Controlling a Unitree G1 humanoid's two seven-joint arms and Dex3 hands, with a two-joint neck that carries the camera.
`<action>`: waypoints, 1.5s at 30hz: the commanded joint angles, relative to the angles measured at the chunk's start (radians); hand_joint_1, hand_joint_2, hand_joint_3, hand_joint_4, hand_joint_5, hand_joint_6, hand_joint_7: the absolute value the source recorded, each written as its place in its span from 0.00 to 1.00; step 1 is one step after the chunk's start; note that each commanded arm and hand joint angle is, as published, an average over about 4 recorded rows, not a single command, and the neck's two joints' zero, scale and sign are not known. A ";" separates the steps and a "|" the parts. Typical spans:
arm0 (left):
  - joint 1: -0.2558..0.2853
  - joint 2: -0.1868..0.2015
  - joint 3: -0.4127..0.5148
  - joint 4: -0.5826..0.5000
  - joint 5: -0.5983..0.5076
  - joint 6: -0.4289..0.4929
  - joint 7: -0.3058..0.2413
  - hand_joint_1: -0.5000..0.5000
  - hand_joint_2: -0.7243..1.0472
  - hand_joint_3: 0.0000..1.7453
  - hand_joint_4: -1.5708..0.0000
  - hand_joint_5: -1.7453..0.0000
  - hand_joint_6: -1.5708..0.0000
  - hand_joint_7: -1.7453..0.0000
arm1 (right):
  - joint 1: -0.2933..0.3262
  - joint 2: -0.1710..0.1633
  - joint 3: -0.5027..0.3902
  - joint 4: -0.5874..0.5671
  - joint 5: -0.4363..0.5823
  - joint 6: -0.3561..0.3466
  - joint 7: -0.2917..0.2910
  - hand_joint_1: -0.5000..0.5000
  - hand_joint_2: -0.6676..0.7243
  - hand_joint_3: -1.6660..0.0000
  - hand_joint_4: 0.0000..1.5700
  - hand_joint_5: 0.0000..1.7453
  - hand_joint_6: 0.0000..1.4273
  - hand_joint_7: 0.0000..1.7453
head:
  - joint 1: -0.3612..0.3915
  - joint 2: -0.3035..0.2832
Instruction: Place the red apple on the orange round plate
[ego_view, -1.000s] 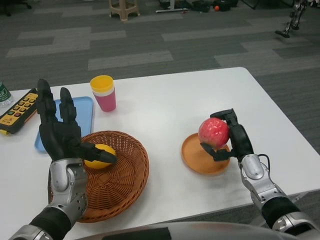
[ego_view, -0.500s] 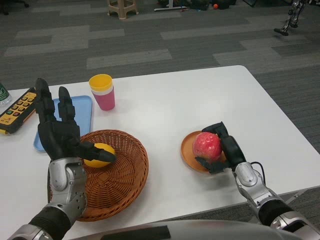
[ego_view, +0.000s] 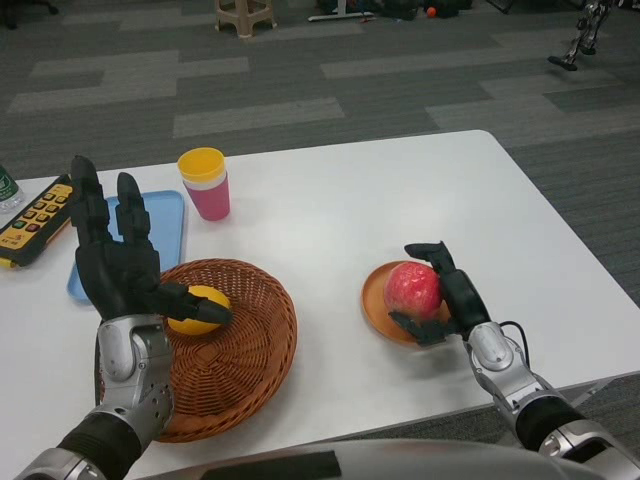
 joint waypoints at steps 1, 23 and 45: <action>0.008 0.010 0.003 0.003 -0.002 -0.001 0.000 0.00 0.04 0.05 0.88 1.00 1.00 1.00 | -0.020 0.001 -0.001 0.001 0.002 -0.002 0.003 0.08 0.09 0.11 0.00 0.06 0.00 0.27 | 0.000 0.001; 0.008 0.008 0.003 0.003 -0.001 -0.001 0.000 0.00 0.05 0.05 0.89 1.00 1.00 1.00 | -0.023 -0.001 -0.004 -0.008 0.003 0.019 0.073 0.07 0.15 0.79 0.00 0.00 0.00 0.00 | 0.001 0.007; 0.008 0.007 0.003 0.003 -0.001 -0.002 0.000 0.00 0.05 0.05 0.88 1.00 1.00 1.00 | 0.007 0.001 -0.073 -0.152 0.003 0.014 0.066 0.04 0.73 1.00 0.00 0.00 0.00 0.00 | -0.006 0.015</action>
